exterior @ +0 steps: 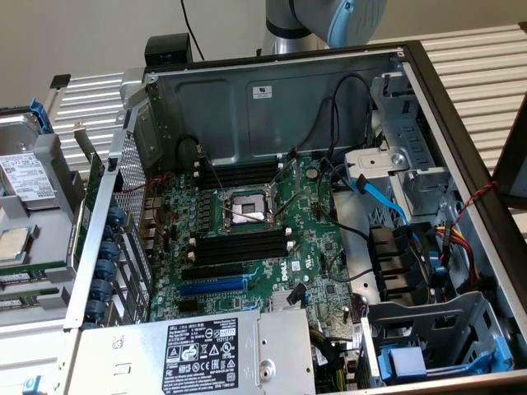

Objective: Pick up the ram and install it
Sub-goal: 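Pick up the ram and move it above insertion slot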

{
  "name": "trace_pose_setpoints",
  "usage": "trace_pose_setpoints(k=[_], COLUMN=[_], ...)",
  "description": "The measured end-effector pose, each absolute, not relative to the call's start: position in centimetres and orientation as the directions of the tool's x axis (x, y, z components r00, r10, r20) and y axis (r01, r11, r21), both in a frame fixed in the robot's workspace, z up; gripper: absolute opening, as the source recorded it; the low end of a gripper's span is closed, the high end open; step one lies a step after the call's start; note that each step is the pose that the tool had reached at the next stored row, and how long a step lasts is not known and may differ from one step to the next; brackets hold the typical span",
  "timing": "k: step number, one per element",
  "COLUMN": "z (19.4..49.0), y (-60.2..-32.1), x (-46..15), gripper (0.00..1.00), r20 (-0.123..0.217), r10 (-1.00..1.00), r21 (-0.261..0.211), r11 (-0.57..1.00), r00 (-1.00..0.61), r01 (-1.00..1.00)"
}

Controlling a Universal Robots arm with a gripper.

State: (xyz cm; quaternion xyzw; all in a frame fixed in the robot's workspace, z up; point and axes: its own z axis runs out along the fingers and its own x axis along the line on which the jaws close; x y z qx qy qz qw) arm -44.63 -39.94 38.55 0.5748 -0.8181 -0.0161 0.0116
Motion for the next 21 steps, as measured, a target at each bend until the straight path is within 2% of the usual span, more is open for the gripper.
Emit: trace_pose_setpoints(k=[13,21], z=[38.46,38.41], y=[-39.94,-39.94], x=[-44.63,-44.64], gripper=[0.11,0.11], r20=[-0.003,-0.004], r10=[-0.994,-0.996], r21=[0.026,0.021], r11=[0.110,0.094], r00=[-0.110,-0.094], r01=[-0.994,-0.995])
